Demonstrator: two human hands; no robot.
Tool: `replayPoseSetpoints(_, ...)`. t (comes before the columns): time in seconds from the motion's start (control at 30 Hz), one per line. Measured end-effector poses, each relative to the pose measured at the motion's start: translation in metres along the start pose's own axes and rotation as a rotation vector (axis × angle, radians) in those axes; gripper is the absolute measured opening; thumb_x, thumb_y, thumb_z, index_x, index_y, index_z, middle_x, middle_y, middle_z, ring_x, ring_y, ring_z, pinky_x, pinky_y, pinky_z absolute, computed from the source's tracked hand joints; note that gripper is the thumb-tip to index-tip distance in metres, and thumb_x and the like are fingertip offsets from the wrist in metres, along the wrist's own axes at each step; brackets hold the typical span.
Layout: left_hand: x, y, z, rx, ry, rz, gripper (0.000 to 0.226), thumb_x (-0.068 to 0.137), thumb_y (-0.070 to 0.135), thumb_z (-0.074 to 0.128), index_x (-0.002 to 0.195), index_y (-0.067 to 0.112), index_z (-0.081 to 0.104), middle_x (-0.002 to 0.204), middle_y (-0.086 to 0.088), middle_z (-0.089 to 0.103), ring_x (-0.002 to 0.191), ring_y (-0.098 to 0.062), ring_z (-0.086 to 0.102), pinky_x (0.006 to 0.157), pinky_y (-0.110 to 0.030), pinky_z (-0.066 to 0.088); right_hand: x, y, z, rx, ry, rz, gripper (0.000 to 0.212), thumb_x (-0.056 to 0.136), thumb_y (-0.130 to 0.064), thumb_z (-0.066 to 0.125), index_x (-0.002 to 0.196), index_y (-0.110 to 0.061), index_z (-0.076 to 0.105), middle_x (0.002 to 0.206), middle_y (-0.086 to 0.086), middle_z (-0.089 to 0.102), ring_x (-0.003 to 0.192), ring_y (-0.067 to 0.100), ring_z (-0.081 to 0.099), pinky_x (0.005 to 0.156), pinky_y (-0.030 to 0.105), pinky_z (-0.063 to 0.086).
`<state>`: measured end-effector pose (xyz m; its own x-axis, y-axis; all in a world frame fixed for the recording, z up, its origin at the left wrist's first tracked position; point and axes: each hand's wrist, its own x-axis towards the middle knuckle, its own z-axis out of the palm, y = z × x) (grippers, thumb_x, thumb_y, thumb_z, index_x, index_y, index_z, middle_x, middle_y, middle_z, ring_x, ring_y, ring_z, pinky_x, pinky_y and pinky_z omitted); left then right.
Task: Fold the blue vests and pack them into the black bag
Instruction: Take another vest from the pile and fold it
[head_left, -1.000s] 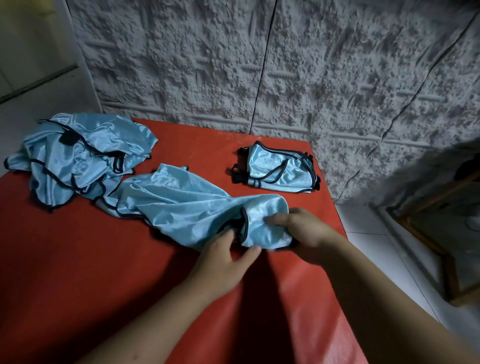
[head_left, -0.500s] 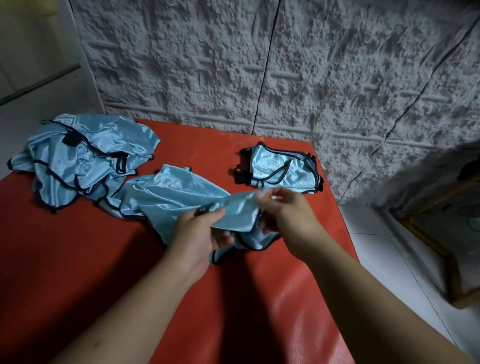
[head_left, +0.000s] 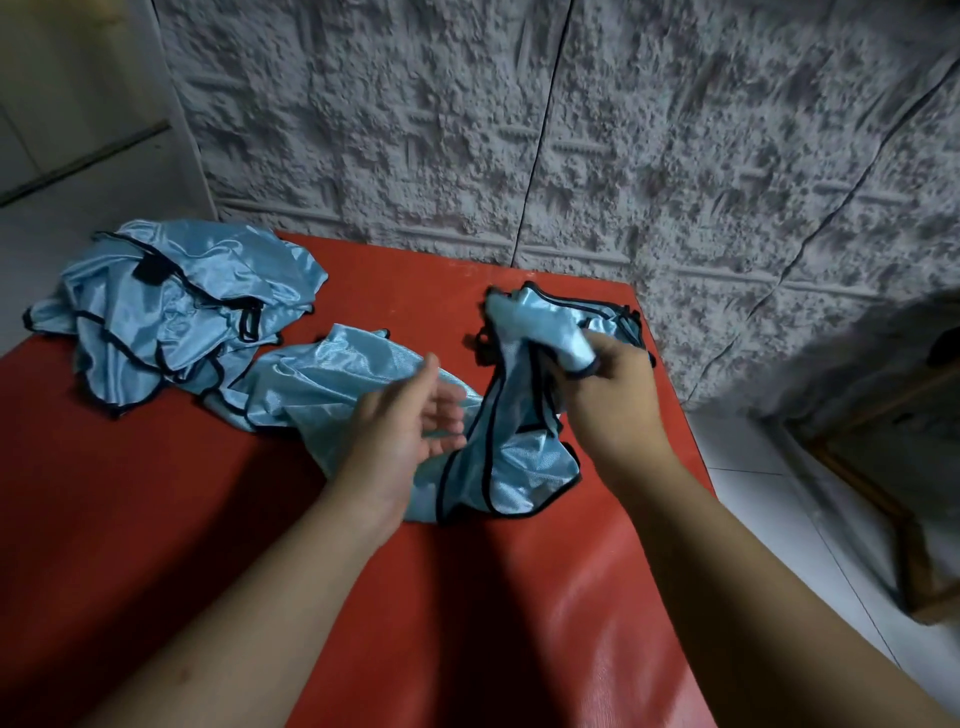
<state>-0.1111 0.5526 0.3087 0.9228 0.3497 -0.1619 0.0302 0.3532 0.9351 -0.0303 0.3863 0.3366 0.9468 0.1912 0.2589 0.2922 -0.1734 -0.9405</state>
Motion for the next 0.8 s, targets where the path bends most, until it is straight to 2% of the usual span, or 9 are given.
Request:
replayPoseSetpoints(0.07, 0.006, -0.026, -0.003, 0.314, 0.047, 0.093, 0.010, 0.090, 0.020, 0.073, 0.096, 0.014, 0.069, 0.091, -0.002, 0.068, 0.082, -0.018, 0.064, 0.078, -0.034, 0.058, 0.004, 0.001, -0.002, 0.135, 0.070, 0.088, 0.021, 0.088, -0.017, 0.068, 0.084, 0.004, 0.063, 0.073, 0.009, 0.057, 0.069, 0.020, 0.048, 0.062, 0.040, 0.040)
replayPoseSetpoints(0.17, 0.014, -0.060, -0.007, 0.774, -0.023, 0.235, 0.047, 0.075, 0.037, 0.081, 0.117, 0.031, 0.061, 0.116, 0.011, 0.062, 0.102, -0.011, 0.062, 0.093, -0.034, 0.052, 0.004, 0.000, -0.004, 0.186, 0.110, 0.153, 0.028, 0.087, -0.021, 0.070, 0.089, 0.007, 0.063, 0.076, 0.016, 0.060, 0.069, 0.027, 0.054, 0.058, 0.054, 0.048)
replayPoseSetpoints(0.23, 0.013, -0.065, -0.002, 0.853, -0.057, 0.271, 0.051, 0.066, 0.052, 0.080, 0.110, 0.034, 0.060, 0.108, 0.014, 0.060, 0.099, -0.010, 0.060, 0.087, -0.030, 0.049, 0.003, 0.002, -0.007, 0.192, 0.108, 0.172, 0.029, 0.090, -0.018, 0.068, 0.091, 0.009, 0.060, 0.075, 0.020, 0.060, 0.066, 0.031, 0.055, 0.053, 0.059, 0.048)
replayPoseSetpoints(0.33, 0.010, -0.066, 0.006, 0.993, -0.003, 0.405, 0.027, 0.077, 0.036, 0.079, 0.091, 0.025, 0.059, 0.090, 0.008, 0.056, 0.086, -0.017, 0.057, 0.075, -0.033, 0.047, 0.000, 0.002, -0.009, 0.213, 0.111, 0.192, 0.032, 0.093, -0.019, 0.066, 0.092, 0.012, 0.058, 0.073, 0.016, 0.056, 0.063, 0.028, 0.051, 0.056, 0.047, 0.043)
replayPoseSetpoints(0.43, 0.013, -0.058, -0.002, 1.128, 0.065, 0.530, 0.012, 0.078, 0.006, 0.066, 0.083, 0.016, 0.061, 0.080, -0.002, 0.054, 0.079, -0.033, 0.058, 0.070, -0.041, 0.049, -0.001, -0.004, -0.011, 0.231, 0.143, 0.180, 0.025, 0.090, -0.018, 0.066, 0.086, 0.006, 0.063, 0.074, 0.015, 0.059, 0.066, 0.026, 0.053, 0.058, 0.049, 0.044)
replayPoseSetpoints(0.53, 0.026, -0.037, -0.023, 1.250, 0.224, 0.577, 0.025, 0.068, -0.003, 0.066, 0.088, 0.010, 0.071, 0.084, -0.013, 0.060, 0.084, -0.039, 0.059, 0.076, -0.044, 0.051, 0.003, -0.019, -0.016, 0.329, 0.267, 0.116, 0.010, 0.085, -0.016, 0.063, 0.082, -0.009, 0.069, 0.078, 0.009, 0.061, 0.075, 0.022, 0.052, 0.067, 0.042, 0.041)
replayPoseSetpoints(0.6, 0.032, -0.020, -0.036, 1.272, 0.335, 0.568, 0.031, 0.066, -0.004, 0.067, 0.091, 0.012, 0.072, 0.091, -0.015, 0.061, 0.090, -0.041, 0.058, 0.082, -0.046, 0.049, 0.008, -0.033, -0.020, 0.384, 0.327, 0.046, 0.018, 0.091, -0.008, 0.063, 0.075, -0.013, 0.069, 0.074, 0.001, 0.065, 0.073, 0.016, 0.054, 0.068, 0.034, 0.044)
replayPoseSetpoints(0.7, 0.035, -0.007, -0.049, 1.280, 0.371, 0.455, 0.043, 0.069, -0.001, 0.071, 0.106, 0.020, 0.069, 0.105, -0.014, 0.061, 0.104, -0.041, 0.054, 0.096, -0.046, 0.045, 0.015, -0.048, -0.027, 0.386, 0.452, -0.045, 0.026, 0.096, -0.004, 0.061, 0.074, -0.016, 0.067, 0.064, -0.014, 0.065, 0.063, 0.002, 0.054, 0.059, 0.022, 0.046)
replayPoseSetpoints(0.8, 0.040, -0.006, -0.066, 1.373, 0.377, 0.315, 0.055, 0.069, 0.010, 0.076, 0.120, 0.026, 0.061, 0.116, -0.016, 0.060, 0.115, -0.041, 0.050, 0.103, -0.047, 0.042, 0.022, -0.054, -0.039, 0.382, 0.580, -0.075, 0.024, 0.096, -0.003, 0.061, 0.077, -0.017, 0.067, 0.065, -0.017, 0.065, 0.065, 0.000, 0.054, 0.060, 0.020, 0.047)
